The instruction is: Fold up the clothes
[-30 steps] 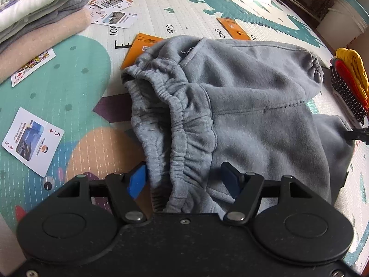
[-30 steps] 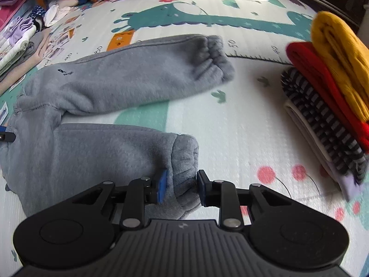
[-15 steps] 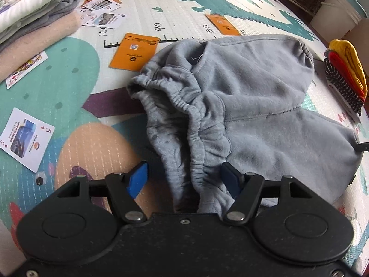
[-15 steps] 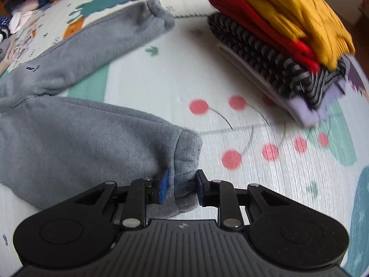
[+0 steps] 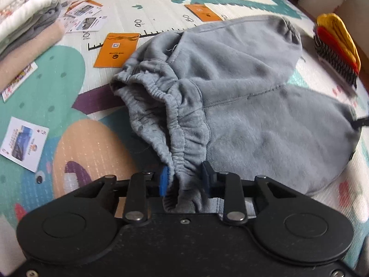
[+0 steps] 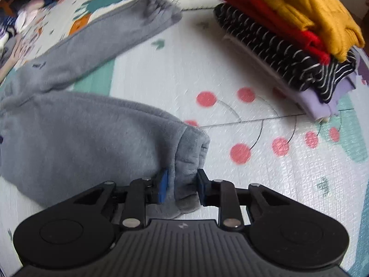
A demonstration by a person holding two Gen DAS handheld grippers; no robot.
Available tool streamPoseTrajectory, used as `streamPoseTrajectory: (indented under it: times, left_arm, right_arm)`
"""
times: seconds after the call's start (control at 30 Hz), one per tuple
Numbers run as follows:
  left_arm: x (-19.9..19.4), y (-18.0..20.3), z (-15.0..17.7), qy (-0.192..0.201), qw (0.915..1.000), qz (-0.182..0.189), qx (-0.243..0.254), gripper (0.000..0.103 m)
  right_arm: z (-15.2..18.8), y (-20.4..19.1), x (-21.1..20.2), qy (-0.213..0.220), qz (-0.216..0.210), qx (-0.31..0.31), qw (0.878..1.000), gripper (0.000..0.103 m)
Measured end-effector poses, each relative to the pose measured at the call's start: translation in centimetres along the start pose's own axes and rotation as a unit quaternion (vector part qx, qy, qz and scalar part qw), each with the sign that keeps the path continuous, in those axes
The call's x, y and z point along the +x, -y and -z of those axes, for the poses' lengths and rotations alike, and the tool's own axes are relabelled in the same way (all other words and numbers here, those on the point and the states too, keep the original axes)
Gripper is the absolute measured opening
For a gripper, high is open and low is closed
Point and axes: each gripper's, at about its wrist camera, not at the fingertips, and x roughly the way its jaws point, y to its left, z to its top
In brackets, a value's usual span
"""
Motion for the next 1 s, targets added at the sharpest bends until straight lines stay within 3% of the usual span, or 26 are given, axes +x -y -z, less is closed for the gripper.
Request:
streamPoseTrajectory:
  times: [0.3, 0.37, 0.47, 0.7, 0.9, 1.0]
  left_arm:
    - [-1.3, -1.0, -0.5, -0.037, 0.9993, -0.002, -0.006, 0.027]
    - [-1.5, -1.4, -0.4, -0.042, 0.9991, 0.006, -0.007, 0.034]
    - [-2.4, -2.3, -0.4, -0.029, 0.9992, 0.011, -0.025, 0.049]
    - [-4.1, -4.4, -2.5, 0.026, 0.9943, 0.025, -0.1, 0.049]
    - [-3.0, -4.8, -4.7, 0.038, 0.9879, 0.052, -0.141, 0.048]
    - [-2.1, -5.6, -5.2, 0.041, 0.9811, 0.063, -0.178, 0.047]
  right_arm:
    - [2.4, -1.2, -0.5, -0.086, -0.081, -0.021, 0.993, 0.028]
    - [2.3, -1.1, -0.8, -0.09, -0.099, -0.027, 0.991, 0.029]
    - [1.1, 0.1, -1.9, -0.071, -0.121, -0.02, 0.99, 0.036]
    - [-3.9, 3.2, -1.9, 0.02, -0.083, 0.032, 0.996, 0.039]
    - [-9.1, 0.8, 0.3, 0.067, -0.048, 0.001, 0.997, 0.04]
    - [-11.6, -0.8, 1.2, 0.095, -0.043, -0.013, 0.994, 0.048]
